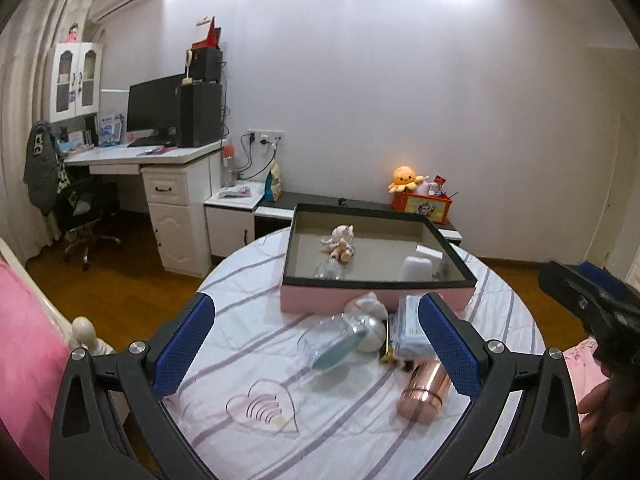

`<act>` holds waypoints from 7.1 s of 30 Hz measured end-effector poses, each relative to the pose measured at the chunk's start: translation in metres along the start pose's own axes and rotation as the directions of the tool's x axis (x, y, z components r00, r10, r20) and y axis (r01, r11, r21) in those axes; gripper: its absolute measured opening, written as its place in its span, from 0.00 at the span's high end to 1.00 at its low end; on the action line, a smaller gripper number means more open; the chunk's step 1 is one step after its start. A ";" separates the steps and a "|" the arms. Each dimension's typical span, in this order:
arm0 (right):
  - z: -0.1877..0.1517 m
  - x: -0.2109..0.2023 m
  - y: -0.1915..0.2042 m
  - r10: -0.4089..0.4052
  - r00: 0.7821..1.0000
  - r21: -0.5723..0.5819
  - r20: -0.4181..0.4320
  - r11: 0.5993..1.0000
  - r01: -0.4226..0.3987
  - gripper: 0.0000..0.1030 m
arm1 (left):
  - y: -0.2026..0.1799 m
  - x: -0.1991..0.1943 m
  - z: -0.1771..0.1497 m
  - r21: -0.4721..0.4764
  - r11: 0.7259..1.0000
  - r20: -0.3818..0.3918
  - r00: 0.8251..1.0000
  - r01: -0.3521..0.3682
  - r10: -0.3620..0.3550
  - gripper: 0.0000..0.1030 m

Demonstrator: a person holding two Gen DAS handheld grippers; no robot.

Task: Organize rigid objects
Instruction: 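Withdraw both grippers from the box back over the bed, then grasp the copper cup with the right gripper while the left grasps the clear container, then carry the copper cup and clear container into the pink box and release both, then withdraw both grippers from the box back over the bed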

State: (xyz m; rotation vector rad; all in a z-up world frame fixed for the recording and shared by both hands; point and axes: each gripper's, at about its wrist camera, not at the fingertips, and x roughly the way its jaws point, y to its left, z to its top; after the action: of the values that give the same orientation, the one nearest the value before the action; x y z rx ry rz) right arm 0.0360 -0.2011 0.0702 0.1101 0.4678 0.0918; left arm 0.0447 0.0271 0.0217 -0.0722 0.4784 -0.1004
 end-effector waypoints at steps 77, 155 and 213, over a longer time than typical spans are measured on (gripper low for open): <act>-0.101 0.108 0.024 0.179 0.921 -0.105 -0.347 0.968 -0.228 0.43 | 0.008 0.101 -0.064 0.023 0.999 -0.264 0.964 -0.027 0.032 0.00; 0.061 0.121 -0.011 0.185 0.974 -0.123 -0.131 0.972 -0.201 0.44 | -0.004 0.092 0.068 0.111 0.981 -0.004 0.987 0.159 -0.160 0.63; 0.021 0.044 -0.017 0.091 0.994 0.028 -0.060 0.996 -0.089 0.00 | -0.018 0.056 0.011 0.046 0.994 -0.068 0.993 0.103 -0.100 0.00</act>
State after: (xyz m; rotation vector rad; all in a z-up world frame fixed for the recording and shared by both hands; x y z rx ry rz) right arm 0.0858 -0.2150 0.0666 0.1537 0.5254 0.1779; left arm 0.0976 0.0033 0.0076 -0.0450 0.5376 -0.2151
